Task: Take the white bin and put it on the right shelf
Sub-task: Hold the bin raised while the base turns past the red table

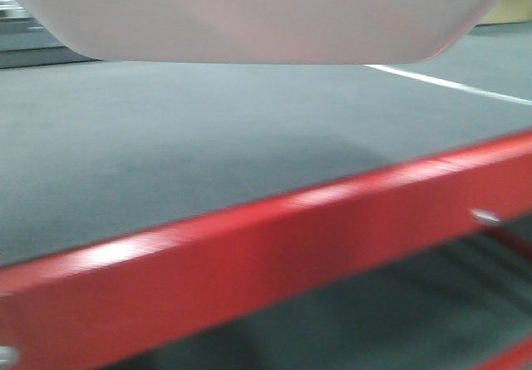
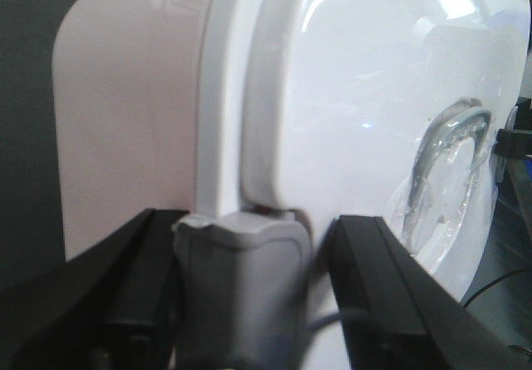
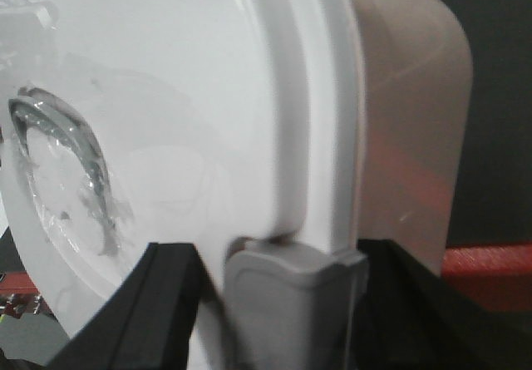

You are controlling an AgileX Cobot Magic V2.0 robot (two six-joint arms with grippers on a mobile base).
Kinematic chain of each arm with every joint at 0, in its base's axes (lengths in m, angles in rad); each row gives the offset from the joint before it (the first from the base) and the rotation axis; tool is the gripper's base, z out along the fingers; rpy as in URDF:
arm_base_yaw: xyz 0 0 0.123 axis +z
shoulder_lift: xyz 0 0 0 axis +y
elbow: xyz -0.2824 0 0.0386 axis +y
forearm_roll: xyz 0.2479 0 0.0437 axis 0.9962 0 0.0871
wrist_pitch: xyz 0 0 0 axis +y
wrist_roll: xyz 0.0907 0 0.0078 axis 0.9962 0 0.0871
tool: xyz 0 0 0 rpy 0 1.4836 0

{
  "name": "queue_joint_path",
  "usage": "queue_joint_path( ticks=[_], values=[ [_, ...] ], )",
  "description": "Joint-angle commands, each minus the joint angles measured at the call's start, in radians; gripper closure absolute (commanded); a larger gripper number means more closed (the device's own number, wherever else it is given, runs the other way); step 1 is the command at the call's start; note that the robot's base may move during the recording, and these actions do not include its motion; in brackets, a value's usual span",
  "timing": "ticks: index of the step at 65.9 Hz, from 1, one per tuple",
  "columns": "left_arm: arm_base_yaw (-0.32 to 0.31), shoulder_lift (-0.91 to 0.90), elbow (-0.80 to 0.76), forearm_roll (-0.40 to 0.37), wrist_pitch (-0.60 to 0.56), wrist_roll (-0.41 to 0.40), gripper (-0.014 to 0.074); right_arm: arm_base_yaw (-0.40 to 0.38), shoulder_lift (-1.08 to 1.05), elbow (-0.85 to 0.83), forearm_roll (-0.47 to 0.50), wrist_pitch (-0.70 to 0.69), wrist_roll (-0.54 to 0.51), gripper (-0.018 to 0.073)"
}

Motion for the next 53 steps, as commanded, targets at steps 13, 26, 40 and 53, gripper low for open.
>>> queue_joint_path(
  ticks=[13, 26, 40, 53],
  values=[
    [-0.024, -0.024, -0.035, -0.198, 0.085, 0.008, 0.0356, 0.017, -0.022, -0.038, 0.194, 0.117, -0.008, 0.0135],
    [-0.024, -0.024, -0.035, -0.198, 0.085, 0.008, 0.0356, 0.017, -0.022, -0.038, 0.194, 0.117, -0.008, 0.0135],
    [-0.024, -0.024, -0.035, -0.198, 0.085, 0.008, 0.0356, 0.017, -0.022, -0.038, 0.194, 0.117, -0.008, 0.0135],
    [-0.024, -0.024, -0.035, -0.198, 0.085, 0.008, 0.0356, 0.017, -0.022, -0.038, 0.194, 0.117, -0.008, 0.0135]
  ],
)
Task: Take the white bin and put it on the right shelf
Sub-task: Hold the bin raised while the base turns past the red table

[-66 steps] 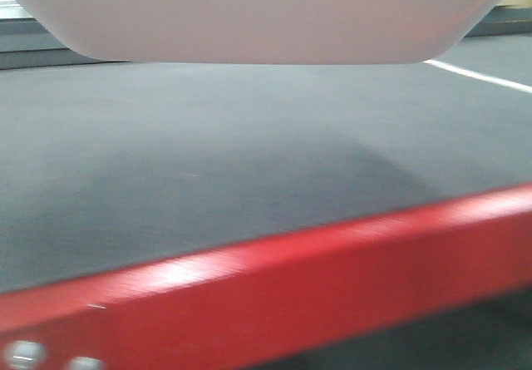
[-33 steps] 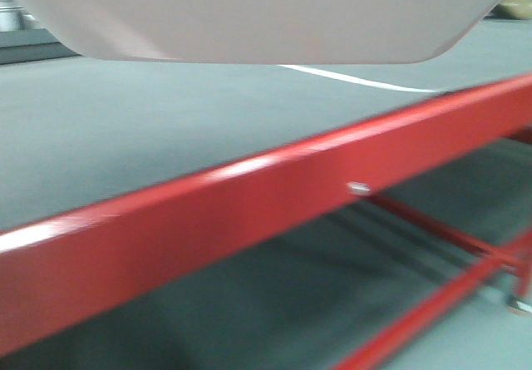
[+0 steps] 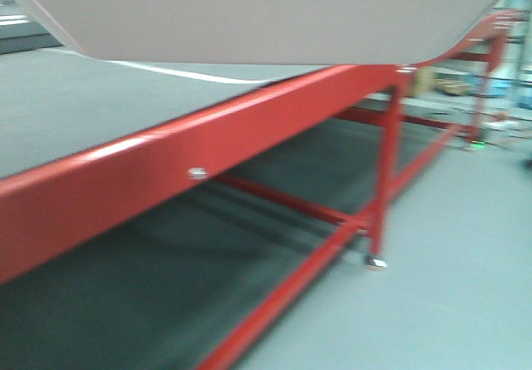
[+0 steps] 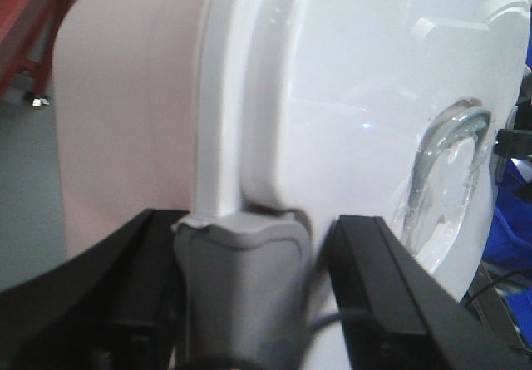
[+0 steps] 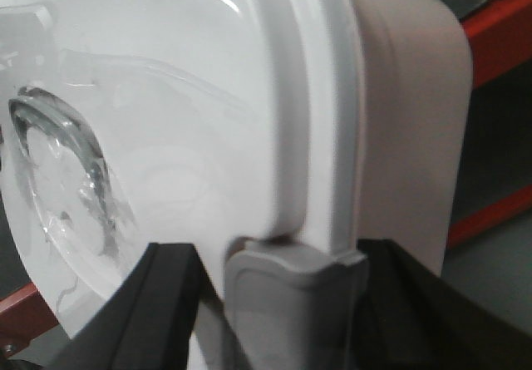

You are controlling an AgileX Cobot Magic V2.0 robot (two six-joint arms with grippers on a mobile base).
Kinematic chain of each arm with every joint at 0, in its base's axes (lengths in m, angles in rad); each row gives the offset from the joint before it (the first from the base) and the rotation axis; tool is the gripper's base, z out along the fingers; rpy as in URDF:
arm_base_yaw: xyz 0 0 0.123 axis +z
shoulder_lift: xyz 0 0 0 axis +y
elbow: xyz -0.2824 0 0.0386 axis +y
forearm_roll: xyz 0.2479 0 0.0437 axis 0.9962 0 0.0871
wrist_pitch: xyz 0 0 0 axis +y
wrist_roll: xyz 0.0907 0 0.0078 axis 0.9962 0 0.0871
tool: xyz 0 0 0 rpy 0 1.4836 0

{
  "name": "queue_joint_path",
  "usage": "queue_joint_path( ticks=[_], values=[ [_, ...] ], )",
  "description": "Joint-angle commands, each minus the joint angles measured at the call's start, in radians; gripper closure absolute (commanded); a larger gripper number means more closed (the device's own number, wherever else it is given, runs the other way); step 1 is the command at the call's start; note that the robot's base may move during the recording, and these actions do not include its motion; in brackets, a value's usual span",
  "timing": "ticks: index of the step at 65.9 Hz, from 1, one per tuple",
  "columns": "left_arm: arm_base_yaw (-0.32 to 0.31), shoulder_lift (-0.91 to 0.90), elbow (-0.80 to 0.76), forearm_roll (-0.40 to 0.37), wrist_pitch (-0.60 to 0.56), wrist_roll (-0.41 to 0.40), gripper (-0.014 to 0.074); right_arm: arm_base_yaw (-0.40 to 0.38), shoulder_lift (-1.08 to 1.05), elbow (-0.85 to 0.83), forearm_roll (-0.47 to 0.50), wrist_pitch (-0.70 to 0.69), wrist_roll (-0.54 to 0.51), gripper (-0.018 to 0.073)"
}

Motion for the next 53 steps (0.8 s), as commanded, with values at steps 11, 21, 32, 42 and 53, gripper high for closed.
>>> queue_joint_path(
  ticks=[11, 21, 32, 42, 53],
  values=[
    [-0.024, -0.024, -0.035, -0.198, 0.085, 0.008, 0.0356, 0.017, -0.022, -0.038, 0.194, 0.117, -0.008, 0.0135],
    [-0.024, -0.024, -0.035, -0.198, 0.085, 0.008, 0.0356, 0.017, -0.022, -0.038, 0.194, 0.117, -0.008, 0.0135],
    [-0.024, -0.024, -0.035, -0.198, 0.085, 0.008, 0.0356, 0.017, -0.022, -0.038, 0.194, 0.117, -0.008, 0.0135],
    [-0.024, -0.024, -0.035, -0.198, 0.085, 0.008, 0.0356, 0.017, -0.022, -0.038, 0.194, 0.117, -0.008, 0.0135],
    [-0.024, -0.024, -0.035, -0.198, 0.085, 0.008, 0.0356, 0.017, -0.022, -0.038, 0.194, 0.117, -0.008, 0.0135]
  ],
)
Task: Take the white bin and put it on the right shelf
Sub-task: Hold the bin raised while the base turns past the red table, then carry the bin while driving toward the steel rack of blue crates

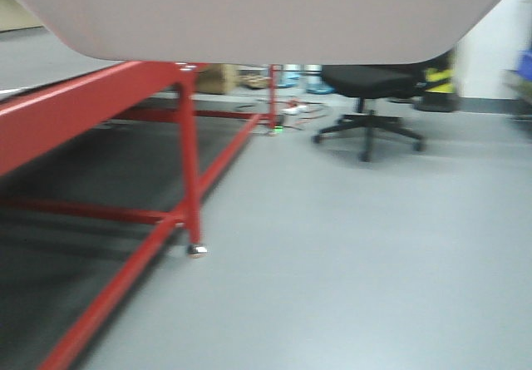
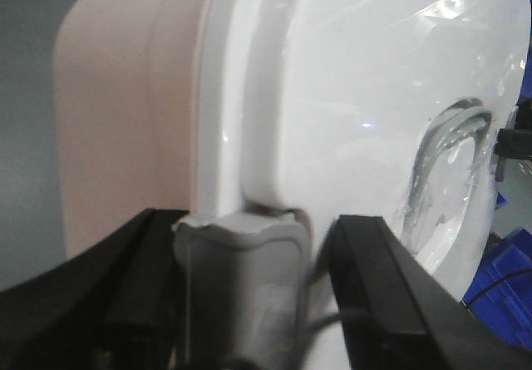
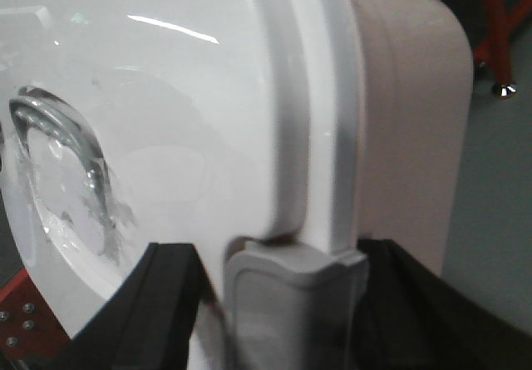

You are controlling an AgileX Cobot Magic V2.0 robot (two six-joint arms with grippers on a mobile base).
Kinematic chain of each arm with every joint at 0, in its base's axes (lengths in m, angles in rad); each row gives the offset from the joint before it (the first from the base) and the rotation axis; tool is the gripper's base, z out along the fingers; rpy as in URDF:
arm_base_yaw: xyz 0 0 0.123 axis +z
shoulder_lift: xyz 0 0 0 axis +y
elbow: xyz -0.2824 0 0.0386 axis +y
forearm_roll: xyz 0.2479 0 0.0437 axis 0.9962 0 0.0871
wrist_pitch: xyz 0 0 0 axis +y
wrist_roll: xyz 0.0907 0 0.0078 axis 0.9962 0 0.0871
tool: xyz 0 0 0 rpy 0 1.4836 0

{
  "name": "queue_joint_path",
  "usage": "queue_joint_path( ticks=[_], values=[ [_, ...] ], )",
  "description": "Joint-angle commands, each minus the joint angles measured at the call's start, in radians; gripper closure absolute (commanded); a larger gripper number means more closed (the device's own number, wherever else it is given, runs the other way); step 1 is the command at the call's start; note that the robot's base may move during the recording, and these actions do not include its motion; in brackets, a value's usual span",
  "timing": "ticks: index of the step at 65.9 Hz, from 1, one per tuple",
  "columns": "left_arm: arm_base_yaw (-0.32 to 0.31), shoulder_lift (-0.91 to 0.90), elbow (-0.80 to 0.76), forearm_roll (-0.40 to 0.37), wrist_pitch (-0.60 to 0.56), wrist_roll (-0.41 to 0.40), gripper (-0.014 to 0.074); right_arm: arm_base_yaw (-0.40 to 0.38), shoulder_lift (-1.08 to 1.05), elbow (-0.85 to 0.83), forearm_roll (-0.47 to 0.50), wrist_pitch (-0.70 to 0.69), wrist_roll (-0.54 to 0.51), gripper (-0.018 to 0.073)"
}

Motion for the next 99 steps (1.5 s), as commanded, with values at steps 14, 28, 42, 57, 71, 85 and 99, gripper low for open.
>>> queue_joint_path(
  ticks=[14, 28, 42, 57, 71, 85, 99],
  values=[
    [-0.024, -0.024, -0.035, -0.198, 0.085, 0.008, 0.0356, 0.017, -0.021, -0.038, 0.194, 0.117, -0.008, 0.0135],
    [-0.024, -0.024, -0.035, -0.198, 0.085, 0.008, 0.0356, 0.017, -0.021, -0.038, 0.194, 0.117, -0.008, 0.0135],
    [-0.024, -0.024, -0.035, -0.198, 0.085, 0.008, 0.0356, 0.017, -0.021, -0.038, 0.194, 0.118, -0.008, 0.0135],
    [-0.024, -0.024, -0.035, -0.198, 0.085, 0.008, 0.0356, 0.017, -0.021, -0.038, 0.194, 0.119, -0.008, 0.0135],
    [-0.024, -0.024, -0.035, -0.198, 0.085, 0.008, 0.0356, 0.017, -0.021, -0.038, 0.194, 0.119, -0.008, 0.0135],
    [-0.024, -0.024, -0.035, -0.198, 0.085, 0.008, 0.0356, 0.017, -0.021, -0.038, 0.194, 0.119, -0.008, 0.0135],
    [-0.024, -0.024, -0.035, -0.198, 0.085, 0.008, 0.0356, 0.017, -0.021, -0.038, 0.194, 0.12, -0.008, 0.0135]
  ],
)
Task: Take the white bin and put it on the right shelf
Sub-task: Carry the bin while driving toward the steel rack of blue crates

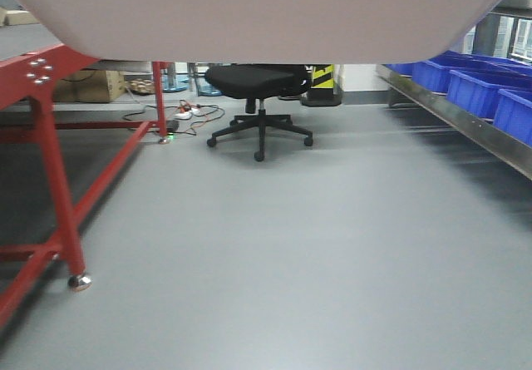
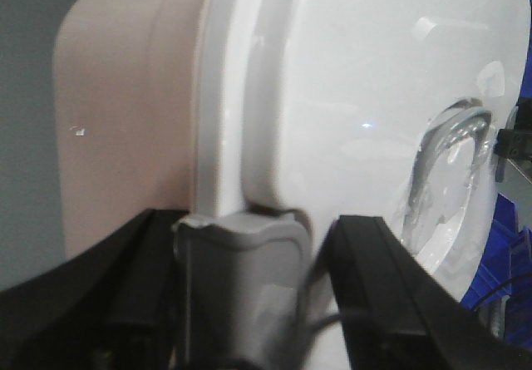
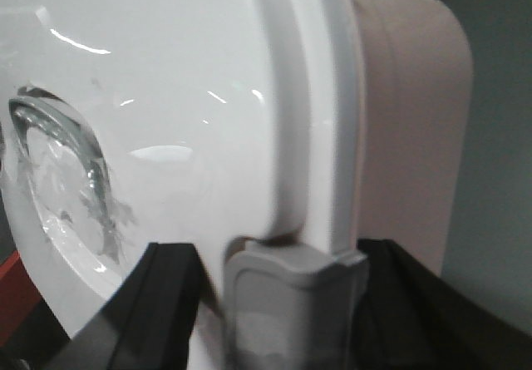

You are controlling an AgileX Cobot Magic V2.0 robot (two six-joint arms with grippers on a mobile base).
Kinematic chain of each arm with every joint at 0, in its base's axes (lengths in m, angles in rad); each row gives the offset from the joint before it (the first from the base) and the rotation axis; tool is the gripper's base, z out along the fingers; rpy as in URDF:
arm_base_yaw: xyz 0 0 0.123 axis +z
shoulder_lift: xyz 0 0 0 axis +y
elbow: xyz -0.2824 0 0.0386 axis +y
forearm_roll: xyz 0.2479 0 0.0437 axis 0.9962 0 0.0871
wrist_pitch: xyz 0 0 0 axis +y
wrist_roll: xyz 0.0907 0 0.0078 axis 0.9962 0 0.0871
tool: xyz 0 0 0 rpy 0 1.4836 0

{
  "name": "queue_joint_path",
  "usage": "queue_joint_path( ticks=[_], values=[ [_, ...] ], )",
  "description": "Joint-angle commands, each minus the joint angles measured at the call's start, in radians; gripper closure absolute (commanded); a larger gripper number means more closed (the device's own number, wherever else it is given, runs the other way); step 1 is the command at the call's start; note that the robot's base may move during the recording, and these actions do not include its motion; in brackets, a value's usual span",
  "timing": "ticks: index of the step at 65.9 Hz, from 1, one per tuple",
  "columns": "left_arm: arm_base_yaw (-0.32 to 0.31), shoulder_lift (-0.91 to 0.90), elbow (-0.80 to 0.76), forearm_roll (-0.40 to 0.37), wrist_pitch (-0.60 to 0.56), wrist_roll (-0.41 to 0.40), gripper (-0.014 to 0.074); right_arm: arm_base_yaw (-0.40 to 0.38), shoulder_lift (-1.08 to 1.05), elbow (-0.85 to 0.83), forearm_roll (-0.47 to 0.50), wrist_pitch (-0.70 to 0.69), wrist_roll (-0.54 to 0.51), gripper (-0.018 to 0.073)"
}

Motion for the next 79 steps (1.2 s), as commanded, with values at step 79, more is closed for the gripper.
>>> queue_joint_path(
  ticks=[79],
  values=[
    [-0.024, -0.022, -0.035, -0.204, 0.085, 0.008, 0.0356, 0.017, -0.019, -0.038, 0.194, 0.119, -0.008, 0.0135]
  ],
)
